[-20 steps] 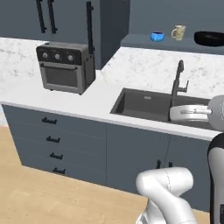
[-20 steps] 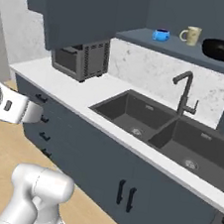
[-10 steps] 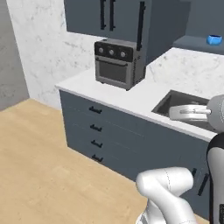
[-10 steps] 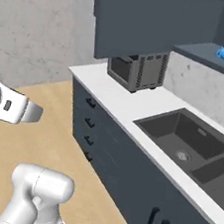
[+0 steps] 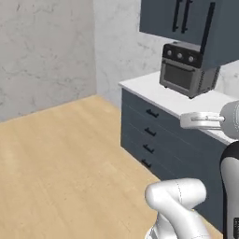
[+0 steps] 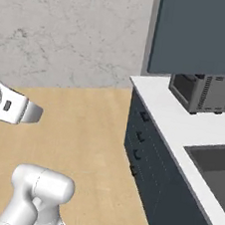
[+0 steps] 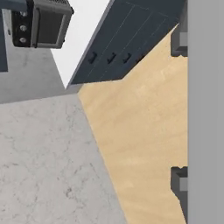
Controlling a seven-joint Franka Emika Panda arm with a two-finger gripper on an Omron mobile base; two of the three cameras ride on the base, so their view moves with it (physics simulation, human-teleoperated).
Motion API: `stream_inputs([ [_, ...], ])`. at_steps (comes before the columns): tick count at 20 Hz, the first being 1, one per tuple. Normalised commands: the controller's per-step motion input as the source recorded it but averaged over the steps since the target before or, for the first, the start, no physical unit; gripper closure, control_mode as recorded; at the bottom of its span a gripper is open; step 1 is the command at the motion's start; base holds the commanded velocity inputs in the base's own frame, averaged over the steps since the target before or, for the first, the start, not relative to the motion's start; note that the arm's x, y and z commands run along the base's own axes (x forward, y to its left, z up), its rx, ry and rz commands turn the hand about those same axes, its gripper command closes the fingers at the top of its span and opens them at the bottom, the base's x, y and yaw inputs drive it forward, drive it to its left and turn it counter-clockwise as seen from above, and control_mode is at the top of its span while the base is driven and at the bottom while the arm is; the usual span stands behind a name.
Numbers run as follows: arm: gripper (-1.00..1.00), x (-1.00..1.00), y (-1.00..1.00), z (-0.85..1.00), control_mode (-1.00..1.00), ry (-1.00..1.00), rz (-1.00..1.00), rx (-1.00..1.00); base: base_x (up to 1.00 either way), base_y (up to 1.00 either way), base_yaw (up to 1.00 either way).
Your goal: Gather all objects into one cabinet and sort the glasses and bowls to opposite sides.
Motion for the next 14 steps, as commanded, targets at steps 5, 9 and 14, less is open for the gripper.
stream_inputs([
  [5,-1.00,0.00,0.00,0.00,1.00,0.00,0.00,0.00,0.00,0.39,0.62],
  [9,-1.00,0.00,0.00,0.00,1.00,0.00,0.00,0.00,0.00,0.40,0.62],
  [14,-1.00,0.00,0.00,0.00,1.00,0.00,0.00,0.00,0.00,0.42,0.64],
])
